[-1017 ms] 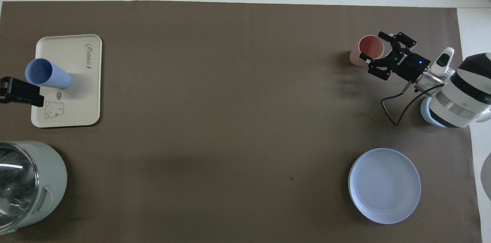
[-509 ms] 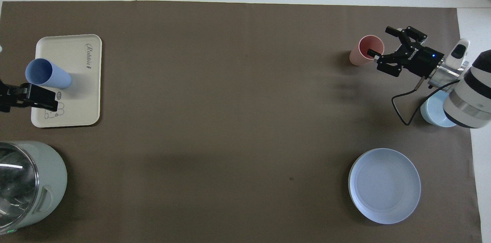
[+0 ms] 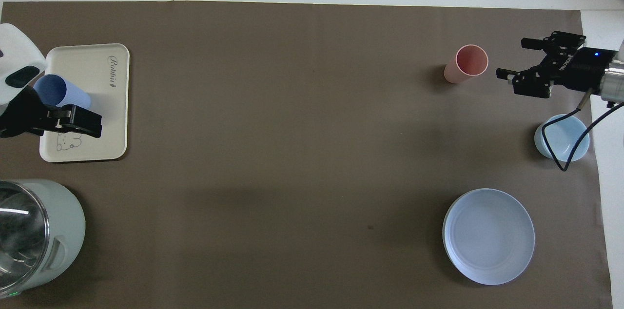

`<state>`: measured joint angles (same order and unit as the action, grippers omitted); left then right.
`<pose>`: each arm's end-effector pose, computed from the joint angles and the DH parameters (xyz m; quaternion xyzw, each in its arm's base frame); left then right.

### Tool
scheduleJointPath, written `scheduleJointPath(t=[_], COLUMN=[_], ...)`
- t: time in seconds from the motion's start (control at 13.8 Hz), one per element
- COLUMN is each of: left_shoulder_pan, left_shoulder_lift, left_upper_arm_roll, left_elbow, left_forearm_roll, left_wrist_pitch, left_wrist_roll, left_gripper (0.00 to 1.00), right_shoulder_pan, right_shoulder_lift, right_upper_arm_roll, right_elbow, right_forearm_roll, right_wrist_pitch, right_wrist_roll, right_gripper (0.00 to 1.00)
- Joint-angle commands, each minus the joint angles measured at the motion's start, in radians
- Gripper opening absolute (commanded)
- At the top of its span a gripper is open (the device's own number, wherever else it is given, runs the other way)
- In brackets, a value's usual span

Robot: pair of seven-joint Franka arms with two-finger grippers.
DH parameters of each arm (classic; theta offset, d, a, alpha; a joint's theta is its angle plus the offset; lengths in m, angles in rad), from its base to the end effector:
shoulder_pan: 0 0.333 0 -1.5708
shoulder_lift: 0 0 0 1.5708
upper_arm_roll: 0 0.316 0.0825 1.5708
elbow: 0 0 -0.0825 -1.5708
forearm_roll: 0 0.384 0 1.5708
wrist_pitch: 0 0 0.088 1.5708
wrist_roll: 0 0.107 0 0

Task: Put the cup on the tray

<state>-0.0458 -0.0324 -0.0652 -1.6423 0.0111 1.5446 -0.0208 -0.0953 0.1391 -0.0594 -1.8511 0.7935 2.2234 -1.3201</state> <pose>0.5368 -0.0592 0.6064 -0.9984 0.0450 0.0322 0.0087 0.6202 -0.0724 0.4783 -0.8742 -0.3407 -0.3009 0.1705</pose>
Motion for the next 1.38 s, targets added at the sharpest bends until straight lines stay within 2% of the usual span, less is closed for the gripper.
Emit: scheduleJointPath(t=[0.0,0.29,0.58,0.73,1.02,1.24,1.31], left_shoulder_pan=[0.015,0.021,0.024,0.065,0.092,0.107,0.104], left_shoulder_lift=[-0.015,-0.018,-0.018,-0.020,-0.018,-0.026,-0.026], left_upper_arm_roll=[-0.013,-0.027,-0.016,-0.016,-0.015,-0.016,-0.016], left_elbow=[-0.022,-0.020,-0.017,-0.022,-0.020,0.009,0.007], left_forearm_roll=[-0.007,-0.007,-0.013,-0.066,-0.077,-0.068,-0.063], left_wrist_pitch=[0.015,0.015,-0.003,0.002,0.005,-0.006,-0.006], left_wrist_roll=[-0.008,-0.005,0.005,0.033,0.073,0.071,0.071], left_gripper=[1.00,1.00,1.00,1.00,1.00,1.00,1.00], right_shoulder_pan=[0.060,0.126,0.189,0.186,0.171,0.169,0.172], right_shoulder_lift=[-0.081,-0.156,-0.176,-0.158,-0.159,-0.159,-0.161], right_upper_arm_roll=[0.007,0.009,0.009,0.010,0.003,-0.007,-0.005], right_elbow=[-0.011,0.001,0.030,0.134,0.229,0.280,0.280], right_forearm_roll=[-0.251,-0.580,-0.747,-0.749,-0.769,-0.792,-0.842], right_wrist_pitch=[-0.002,-0.154,-0.273,-0.420,-0.612,-0.678,-0.679], right_wrist_roll=[0.335,0.862,1.145,1.228,1.265,1.242,1.222], right_gripper=[1.00,1.00,1.00,1.00,1.00,1.00,1.00])
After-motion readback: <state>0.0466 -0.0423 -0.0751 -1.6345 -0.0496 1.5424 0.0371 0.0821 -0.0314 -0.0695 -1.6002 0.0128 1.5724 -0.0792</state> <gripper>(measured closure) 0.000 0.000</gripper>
